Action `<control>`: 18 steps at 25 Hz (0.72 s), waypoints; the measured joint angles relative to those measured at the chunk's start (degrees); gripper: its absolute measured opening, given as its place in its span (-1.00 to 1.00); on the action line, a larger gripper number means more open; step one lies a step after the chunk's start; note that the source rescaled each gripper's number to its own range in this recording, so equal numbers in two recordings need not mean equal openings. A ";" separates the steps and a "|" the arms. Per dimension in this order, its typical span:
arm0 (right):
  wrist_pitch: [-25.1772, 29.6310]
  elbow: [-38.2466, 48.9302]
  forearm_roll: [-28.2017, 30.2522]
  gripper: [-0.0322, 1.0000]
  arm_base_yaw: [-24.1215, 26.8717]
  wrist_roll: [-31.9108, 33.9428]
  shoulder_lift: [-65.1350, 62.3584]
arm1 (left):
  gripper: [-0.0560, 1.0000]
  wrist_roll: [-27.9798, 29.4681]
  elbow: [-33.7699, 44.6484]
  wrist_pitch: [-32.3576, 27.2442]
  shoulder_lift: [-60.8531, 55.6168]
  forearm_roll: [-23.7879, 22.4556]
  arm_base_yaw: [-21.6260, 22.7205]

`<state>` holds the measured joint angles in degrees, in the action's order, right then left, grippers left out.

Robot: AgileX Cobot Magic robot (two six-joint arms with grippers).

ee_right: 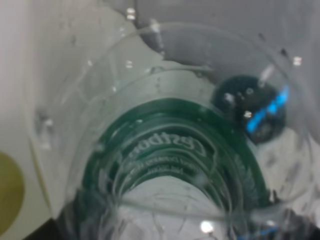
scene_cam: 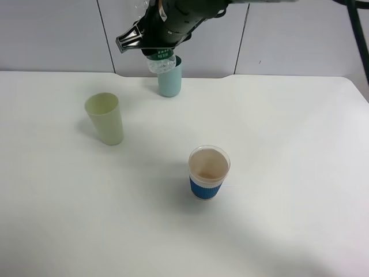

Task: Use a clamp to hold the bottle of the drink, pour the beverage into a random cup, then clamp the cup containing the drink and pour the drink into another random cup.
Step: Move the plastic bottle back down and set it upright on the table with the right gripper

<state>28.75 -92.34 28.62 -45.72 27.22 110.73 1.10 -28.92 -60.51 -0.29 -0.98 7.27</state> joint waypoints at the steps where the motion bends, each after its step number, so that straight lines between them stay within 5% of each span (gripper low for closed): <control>1: -0.37 0.00 -1.08 -0.94 0.12 -1.29 -0.16 | 1.00 0.00 0.00 0.00 0.00 0.00 0.00; 9: -4.39 2.84 -12.11 -0.94 4.08 -9.55 -0.88 | 1.00 0.00 0.00 0.00 0.00 0.00 0.00; 13: -13.11 11.12 -19.66 -0.94 7.44 -14.89 -2.89 | 1.00 0.00 0.00 0.00 0.00 0.00 0.00; 18: -26.06 23.19 -20.92 -0.94 9.58 -19.98 -6.66 | 1.00 0.00 0.00 0.00 0.00 0.00 0.00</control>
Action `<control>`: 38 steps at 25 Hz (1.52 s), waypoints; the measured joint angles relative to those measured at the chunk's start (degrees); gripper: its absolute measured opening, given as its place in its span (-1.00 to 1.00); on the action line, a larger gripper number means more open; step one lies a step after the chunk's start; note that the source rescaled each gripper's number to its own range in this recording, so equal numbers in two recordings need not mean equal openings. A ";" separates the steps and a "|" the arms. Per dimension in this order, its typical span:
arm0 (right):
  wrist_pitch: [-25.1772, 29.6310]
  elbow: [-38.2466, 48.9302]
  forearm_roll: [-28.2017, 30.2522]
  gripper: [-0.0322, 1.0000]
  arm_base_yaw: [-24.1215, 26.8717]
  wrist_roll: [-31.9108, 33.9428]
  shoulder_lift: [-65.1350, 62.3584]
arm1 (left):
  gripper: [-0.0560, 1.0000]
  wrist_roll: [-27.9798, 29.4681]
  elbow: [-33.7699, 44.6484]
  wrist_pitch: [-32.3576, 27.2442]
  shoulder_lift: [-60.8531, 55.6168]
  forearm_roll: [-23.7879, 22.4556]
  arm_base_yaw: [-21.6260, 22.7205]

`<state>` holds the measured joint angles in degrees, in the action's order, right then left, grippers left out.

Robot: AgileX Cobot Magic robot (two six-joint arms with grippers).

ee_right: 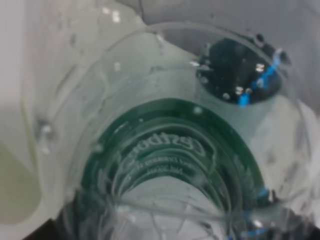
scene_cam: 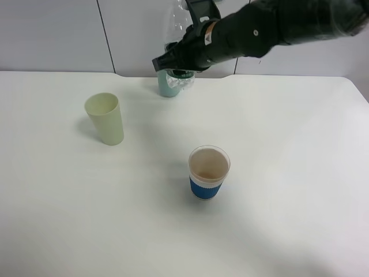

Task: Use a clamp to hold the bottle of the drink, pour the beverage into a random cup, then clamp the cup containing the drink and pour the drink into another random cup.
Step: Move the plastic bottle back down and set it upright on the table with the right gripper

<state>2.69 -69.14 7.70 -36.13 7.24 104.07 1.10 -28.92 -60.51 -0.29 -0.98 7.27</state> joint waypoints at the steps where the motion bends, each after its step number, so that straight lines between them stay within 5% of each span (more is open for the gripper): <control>1: -2.69 2.56 -0.06 -0.94 0.31 -1.24 -0.73 | 1.00 0.00 0.00 0.00 0.00 0.00 0.00; 10: -21.56 18.66 -2.22 -0.94 4.82 -4.87 -1.74 | 1.00 0.00 0.00 0.00 0.00 0.00 0.00; 16: -26.93 23.24 -13.41 -0.94 8.59 -9.46 -1.75 | 1.00 0.00 0.00 0.00 0.00 0.00 0.00; 28: -41.95 23.78 -25.58 -0.94 11.16 -22.50 6.86 | 1.00 0.00 0.00 0.00 0.00 0.00 0.00; 38: -44.73 23.78 -26.94 -0.94 12.71 -22.74 11.98 | 1.00 0.00 0.00 0.00 0.00 0.00 0.00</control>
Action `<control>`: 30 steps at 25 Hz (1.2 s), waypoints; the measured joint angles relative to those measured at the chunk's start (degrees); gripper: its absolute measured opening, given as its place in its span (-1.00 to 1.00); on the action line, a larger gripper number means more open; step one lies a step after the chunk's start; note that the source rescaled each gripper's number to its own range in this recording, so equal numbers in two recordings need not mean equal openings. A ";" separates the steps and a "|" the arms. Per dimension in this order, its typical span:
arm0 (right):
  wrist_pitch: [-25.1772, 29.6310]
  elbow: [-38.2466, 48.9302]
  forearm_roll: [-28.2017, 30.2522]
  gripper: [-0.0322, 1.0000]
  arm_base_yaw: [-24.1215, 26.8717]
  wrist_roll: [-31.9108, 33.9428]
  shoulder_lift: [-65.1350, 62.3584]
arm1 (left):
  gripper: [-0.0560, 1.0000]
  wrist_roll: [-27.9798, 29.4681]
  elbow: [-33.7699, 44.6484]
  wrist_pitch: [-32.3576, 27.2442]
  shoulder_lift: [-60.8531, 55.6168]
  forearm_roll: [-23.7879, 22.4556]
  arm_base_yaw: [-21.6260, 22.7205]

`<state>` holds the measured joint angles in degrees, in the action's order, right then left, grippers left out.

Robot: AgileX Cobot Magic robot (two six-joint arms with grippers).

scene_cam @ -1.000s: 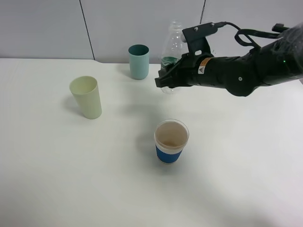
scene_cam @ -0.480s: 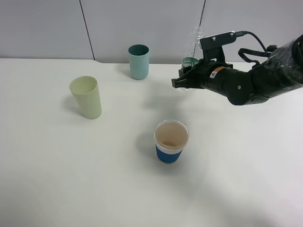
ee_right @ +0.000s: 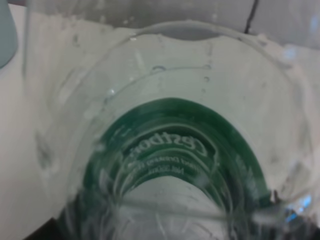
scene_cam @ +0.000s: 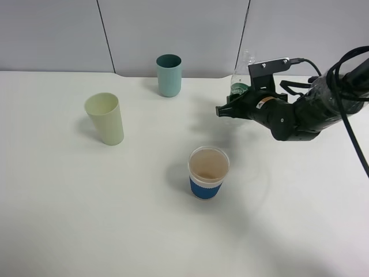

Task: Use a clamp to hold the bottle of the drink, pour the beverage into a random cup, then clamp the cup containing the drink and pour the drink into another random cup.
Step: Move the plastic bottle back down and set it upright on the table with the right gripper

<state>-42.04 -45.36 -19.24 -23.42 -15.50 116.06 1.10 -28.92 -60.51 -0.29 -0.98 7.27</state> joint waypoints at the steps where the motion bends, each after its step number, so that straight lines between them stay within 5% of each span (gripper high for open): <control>1: -0.11 0.00 0.00 -0.94 0.07 0.00 0.06 | 1.00 0.00 0.00 0.00 0.00 0.00 0.00; 30: -2.89 0.05 0.06 -0.94 0.07 -0.12 3.35 | 1.00 0.00 0.00 0.00 0.00 0.00 0.00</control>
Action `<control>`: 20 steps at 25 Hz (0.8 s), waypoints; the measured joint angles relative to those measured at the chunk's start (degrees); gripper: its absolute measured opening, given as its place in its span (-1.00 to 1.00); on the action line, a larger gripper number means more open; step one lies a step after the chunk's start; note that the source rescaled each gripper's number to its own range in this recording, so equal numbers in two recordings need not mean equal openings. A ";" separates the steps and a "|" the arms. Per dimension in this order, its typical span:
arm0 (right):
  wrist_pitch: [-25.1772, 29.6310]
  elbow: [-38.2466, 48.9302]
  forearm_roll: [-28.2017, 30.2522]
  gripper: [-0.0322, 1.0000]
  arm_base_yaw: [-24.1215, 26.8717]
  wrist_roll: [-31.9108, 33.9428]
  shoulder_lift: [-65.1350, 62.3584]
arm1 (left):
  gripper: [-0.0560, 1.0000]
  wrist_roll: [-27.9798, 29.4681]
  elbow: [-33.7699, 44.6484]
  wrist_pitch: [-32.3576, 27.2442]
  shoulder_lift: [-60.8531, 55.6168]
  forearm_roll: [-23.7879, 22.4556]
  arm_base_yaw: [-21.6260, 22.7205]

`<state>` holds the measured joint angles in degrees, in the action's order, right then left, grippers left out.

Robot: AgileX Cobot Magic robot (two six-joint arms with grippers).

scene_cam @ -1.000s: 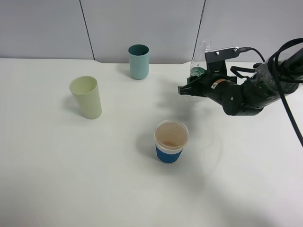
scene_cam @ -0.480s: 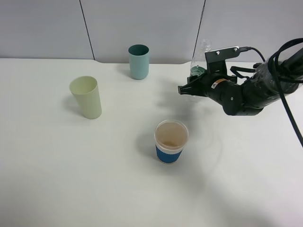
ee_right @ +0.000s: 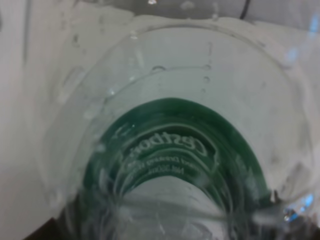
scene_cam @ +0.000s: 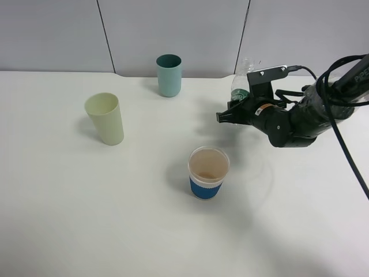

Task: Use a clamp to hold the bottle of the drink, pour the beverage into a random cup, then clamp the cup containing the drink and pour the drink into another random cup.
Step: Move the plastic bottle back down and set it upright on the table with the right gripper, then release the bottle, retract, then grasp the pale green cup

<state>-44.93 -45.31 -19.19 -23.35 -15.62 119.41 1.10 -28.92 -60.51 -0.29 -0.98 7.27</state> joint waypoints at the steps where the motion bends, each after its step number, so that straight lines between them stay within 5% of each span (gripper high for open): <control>1: 0.00 0.00 0.00 -0.94 0.00 0.00 0.00 | 1.00 0.00 0.00 0.00 0.00 0.00 0.00; 4: -0.01 0.00 0.00 -0.90 0.00 0.00 0.00 | 1.00 0.00 0.00 0.00 0.00 0.00 0.00; 10: -2.74 0.00 -0.05 0.15 0.00 0.00 0.06 | 1.00 0.00 0.00 0.00 0.00 0.00 0.00; 12: -2.85 0.00 -0.05 0.33 0.00 0.00 -0.05 | 1.00 0.00 0.00 0.00 0.00 0.00 0.00; 20: -1.37 0.07 -0.05 0.43 0.00 -3.54 -6.19 | 1.00 0.00 0.00 0.00 0.00 0.00 0.00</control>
<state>-46.30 -45.24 -19.24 -23.35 -19.16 113.22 1.10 -28.92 -60.51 -0.29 -0.98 7.27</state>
